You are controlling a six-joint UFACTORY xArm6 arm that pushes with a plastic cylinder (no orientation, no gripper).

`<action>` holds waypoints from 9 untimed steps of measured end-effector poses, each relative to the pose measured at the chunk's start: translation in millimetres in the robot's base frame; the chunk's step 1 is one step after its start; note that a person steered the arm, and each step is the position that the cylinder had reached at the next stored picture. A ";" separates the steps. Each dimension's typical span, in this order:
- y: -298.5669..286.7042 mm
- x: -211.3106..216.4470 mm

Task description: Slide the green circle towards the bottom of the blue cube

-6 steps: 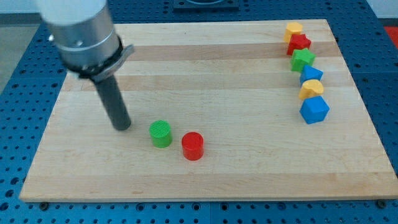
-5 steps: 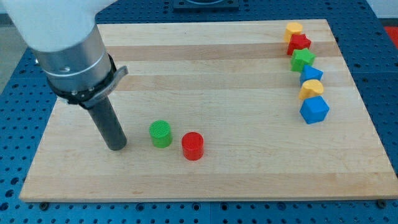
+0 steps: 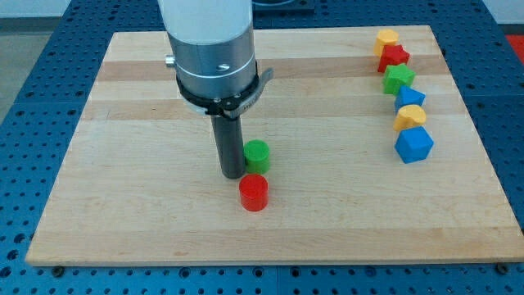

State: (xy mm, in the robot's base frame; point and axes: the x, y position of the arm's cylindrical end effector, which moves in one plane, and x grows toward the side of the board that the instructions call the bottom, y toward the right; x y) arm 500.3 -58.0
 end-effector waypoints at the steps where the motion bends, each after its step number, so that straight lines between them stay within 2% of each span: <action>1: -2.1 -29.6; 2: 1.9 -32.0; 3: 1.9 -9.3; 5: 17.8 4.9; 8: 29.7 -19.6; 9: 38.1 -15.7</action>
State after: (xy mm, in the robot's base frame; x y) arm 484.6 -20.0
